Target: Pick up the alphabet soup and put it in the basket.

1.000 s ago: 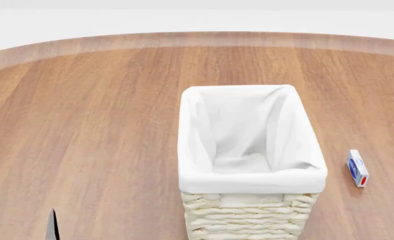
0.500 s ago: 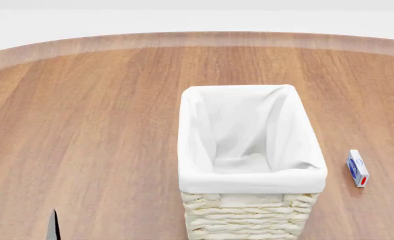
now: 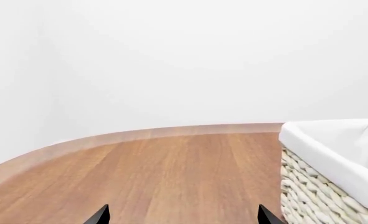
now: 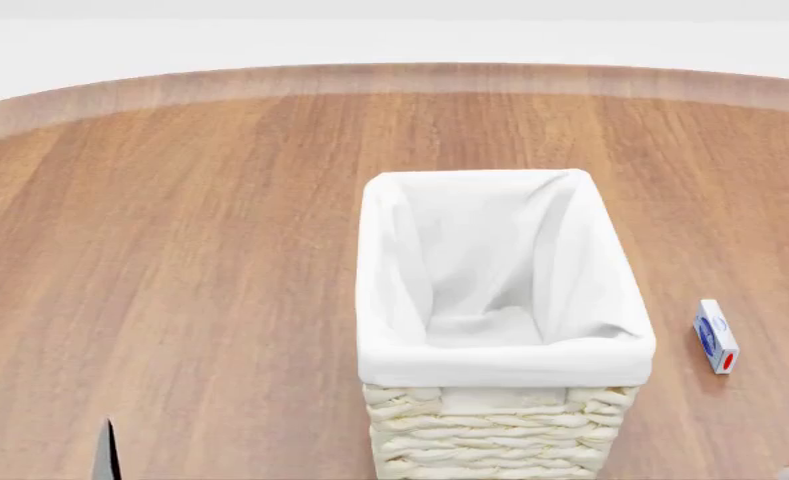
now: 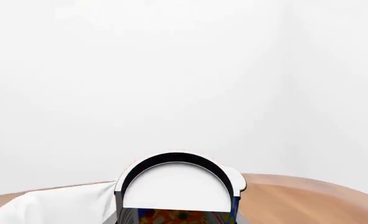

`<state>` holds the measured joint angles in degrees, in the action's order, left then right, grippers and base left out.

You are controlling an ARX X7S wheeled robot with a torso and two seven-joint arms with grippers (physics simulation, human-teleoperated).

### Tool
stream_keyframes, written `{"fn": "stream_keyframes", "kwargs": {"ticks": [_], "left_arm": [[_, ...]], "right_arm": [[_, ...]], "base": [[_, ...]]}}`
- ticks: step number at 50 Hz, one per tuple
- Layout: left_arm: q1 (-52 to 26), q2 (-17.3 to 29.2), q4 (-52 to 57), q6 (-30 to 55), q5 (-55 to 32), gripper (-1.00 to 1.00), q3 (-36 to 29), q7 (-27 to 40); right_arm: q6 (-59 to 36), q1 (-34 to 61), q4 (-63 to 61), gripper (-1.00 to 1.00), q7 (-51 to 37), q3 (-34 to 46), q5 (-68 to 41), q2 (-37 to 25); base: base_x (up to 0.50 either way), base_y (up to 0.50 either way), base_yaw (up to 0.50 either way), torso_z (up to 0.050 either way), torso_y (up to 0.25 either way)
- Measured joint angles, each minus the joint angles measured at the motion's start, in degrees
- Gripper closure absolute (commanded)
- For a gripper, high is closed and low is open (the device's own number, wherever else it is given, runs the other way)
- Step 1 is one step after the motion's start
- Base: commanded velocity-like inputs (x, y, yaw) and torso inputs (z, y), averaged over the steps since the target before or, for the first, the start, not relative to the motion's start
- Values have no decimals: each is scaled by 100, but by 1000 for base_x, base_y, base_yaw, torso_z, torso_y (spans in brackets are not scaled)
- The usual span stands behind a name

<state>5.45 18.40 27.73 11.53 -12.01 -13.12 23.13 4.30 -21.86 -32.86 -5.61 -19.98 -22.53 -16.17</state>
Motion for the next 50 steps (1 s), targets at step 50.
{"fn": "stream_keyframes", "kwargs": {"ticks": [50], "left_arm": [[-61,59,-202,-100,-106,-100,-14,44]], "right_arm": [[-1898,4973,2347,100,-168,2350,517,-201]], "base": [[0,0,0,0,1]]}}
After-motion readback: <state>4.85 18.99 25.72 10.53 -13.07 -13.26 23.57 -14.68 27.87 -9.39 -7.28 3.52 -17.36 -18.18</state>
